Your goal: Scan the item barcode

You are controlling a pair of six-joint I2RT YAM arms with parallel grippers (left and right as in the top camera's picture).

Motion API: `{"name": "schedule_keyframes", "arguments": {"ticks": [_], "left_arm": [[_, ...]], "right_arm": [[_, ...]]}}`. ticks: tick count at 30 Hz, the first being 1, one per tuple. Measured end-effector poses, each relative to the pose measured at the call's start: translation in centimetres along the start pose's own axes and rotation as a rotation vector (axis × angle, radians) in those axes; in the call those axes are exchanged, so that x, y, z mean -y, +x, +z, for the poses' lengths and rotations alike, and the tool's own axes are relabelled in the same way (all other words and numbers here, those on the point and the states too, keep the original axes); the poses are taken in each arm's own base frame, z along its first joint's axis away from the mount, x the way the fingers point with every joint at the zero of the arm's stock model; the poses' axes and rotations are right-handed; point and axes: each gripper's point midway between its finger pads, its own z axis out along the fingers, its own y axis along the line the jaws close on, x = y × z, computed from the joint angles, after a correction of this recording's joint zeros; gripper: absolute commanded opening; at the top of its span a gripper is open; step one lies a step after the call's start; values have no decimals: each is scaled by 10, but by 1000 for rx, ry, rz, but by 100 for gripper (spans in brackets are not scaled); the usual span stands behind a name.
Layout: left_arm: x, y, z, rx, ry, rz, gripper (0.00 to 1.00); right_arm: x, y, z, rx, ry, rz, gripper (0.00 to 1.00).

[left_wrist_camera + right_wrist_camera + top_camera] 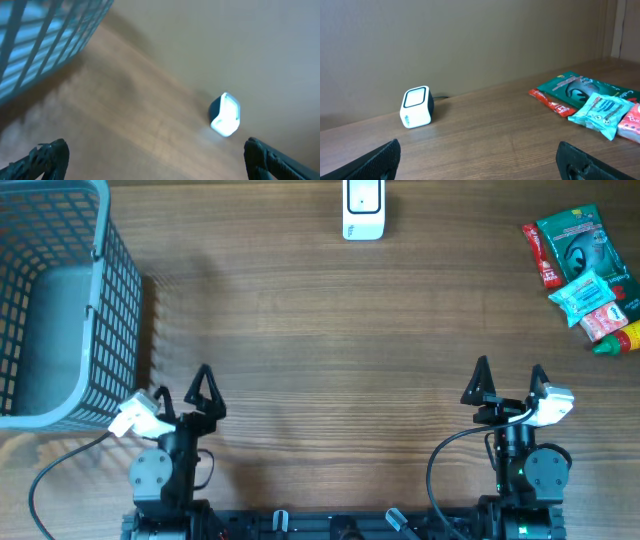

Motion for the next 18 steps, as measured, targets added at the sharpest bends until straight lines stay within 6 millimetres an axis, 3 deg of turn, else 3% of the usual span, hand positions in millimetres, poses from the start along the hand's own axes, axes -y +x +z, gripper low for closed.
{"name": "schedule_keyframes", "arguments": {"ticks": [5,11,18], "left_arm": [[15,-11,3,87,85,74,100],[11,16,7,3,98,243,100],[16,20,6,-4,125,368,100]], "right_arm": [[0,0,0,0,0,0,100],[0,0,0,0,0,0,100],[0,0,0,0,0,0,100]]}}
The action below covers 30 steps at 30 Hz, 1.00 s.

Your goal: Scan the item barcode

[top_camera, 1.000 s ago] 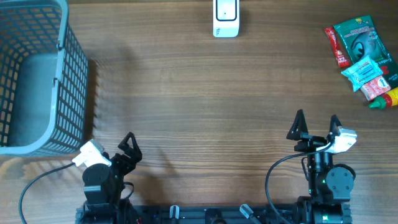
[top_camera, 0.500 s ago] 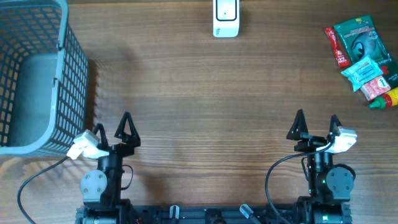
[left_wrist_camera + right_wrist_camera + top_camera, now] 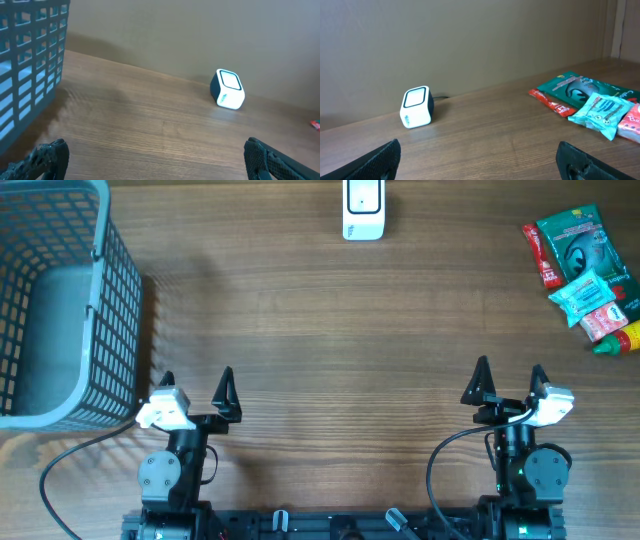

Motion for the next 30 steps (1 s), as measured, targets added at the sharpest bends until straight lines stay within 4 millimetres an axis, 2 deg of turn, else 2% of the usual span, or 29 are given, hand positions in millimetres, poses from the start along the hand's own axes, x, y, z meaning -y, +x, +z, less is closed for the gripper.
{"name": "schedule_keyframes", "arguments": {"ticks": [24,30], "left_arm": [[0,0,0,1,1,32,100],[0,0,0,0,1,32,100]], "right_arm": [[1,0,0,2,7,-5,100],[3,-1,0,3,16,-142,100]]}}
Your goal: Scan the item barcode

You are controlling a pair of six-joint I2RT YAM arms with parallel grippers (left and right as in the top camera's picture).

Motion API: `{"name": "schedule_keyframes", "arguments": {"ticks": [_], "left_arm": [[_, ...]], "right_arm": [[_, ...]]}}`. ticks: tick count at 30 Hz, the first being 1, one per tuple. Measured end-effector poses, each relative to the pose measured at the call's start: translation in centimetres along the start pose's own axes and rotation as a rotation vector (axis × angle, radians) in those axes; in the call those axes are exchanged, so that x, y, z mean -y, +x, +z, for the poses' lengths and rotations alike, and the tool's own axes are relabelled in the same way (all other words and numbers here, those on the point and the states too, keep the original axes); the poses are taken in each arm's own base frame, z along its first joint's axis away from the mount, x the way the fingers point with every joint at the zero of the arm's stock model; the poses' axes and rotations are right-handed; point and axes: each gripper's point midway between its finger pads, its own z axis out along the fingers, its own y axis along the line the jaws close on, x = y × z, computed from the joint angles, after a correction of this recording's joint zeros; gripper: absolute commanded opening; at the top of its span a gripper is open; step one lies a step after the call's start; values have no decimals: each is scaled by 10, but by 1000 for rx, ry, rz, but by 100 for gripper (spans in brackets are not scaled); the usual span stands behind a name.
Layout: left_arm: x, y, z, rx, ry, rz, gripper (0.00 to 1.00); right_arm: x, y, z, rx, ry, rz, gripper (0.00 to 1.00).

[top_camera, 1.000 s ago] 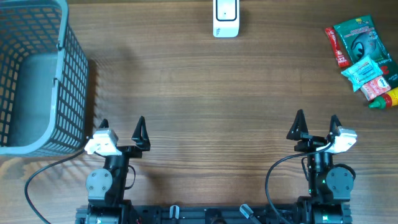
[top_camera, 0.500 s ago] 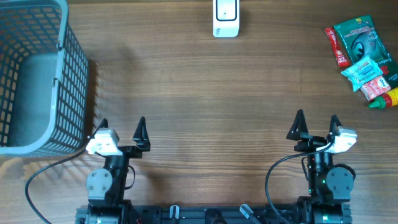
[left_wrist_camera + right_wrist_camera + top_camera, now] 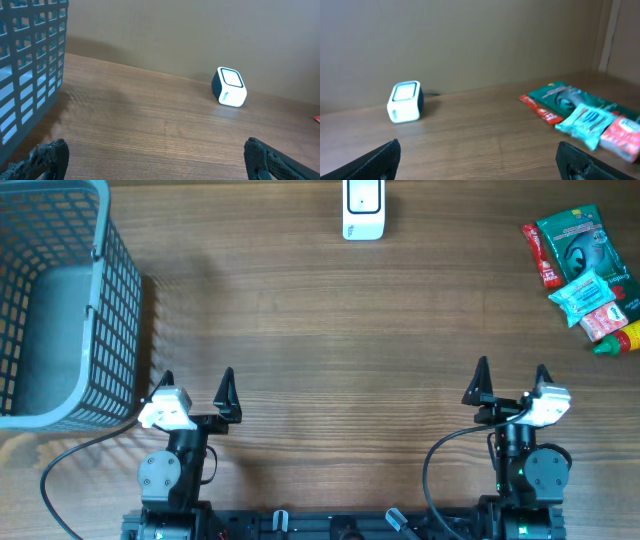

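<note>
A white barcode scanner (image 3: 362, 208) stands at the table's far edge, also seen as the scanner (image 3: 230, 87) and the scanner (image 3: 405, 101). Snack packets lie at the far right: a green packet (image 3: 574, 238), a light blue packet (image 3: 591, 291), a thin red packet (image 3: 540, 254) and a red-and-yellow one (image 3: 613, 325). The same pile shows in the right wrist view (image 3: 580, 112). My left gripper (image 3: 197, 388) is open near the front left, holding nothing. My right gripper (image 3: 511, 381) is open near the front right, holding nothing.
A grey-blue mesh basket (image 3: 60, 300) stands at the left of the table, its wall (image 3: 27, 75) close beside my left gripper. Bare wooden tabletop (image 3: 350, 350) lies between the grippers and the scanner.
The right wrist view has turned a little to the right: scanner and packets sit further left in it and look blurred. The left arm has hardly moved.
At first my left gripper was rolled over and angled beside the basket, both grippers open. Then the left gripper stood level, facing the scanner. Now the right wrist has turned slightly toward the packets, and both grippers are still open.
</note>
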Motion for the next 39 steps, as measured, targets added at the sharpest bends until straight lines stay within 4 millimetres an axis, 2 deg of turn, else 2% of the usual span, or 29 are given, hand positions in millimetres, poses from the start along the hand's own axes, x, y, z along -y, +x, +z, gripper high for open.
{"name": "schedule_keyframes", "arguments": {"ticks": [9,15,39], "left_arm": [[0,0,0,0,0,0,100],[0,0,0,0,0,0,100],[0,0,0,0,0,0,100]], "right_arm": [[0,0,0,0,-2,-177,100],[0,0,0,0,-3,-229,100],[0,0,0,0,-2,-240,100]]}}
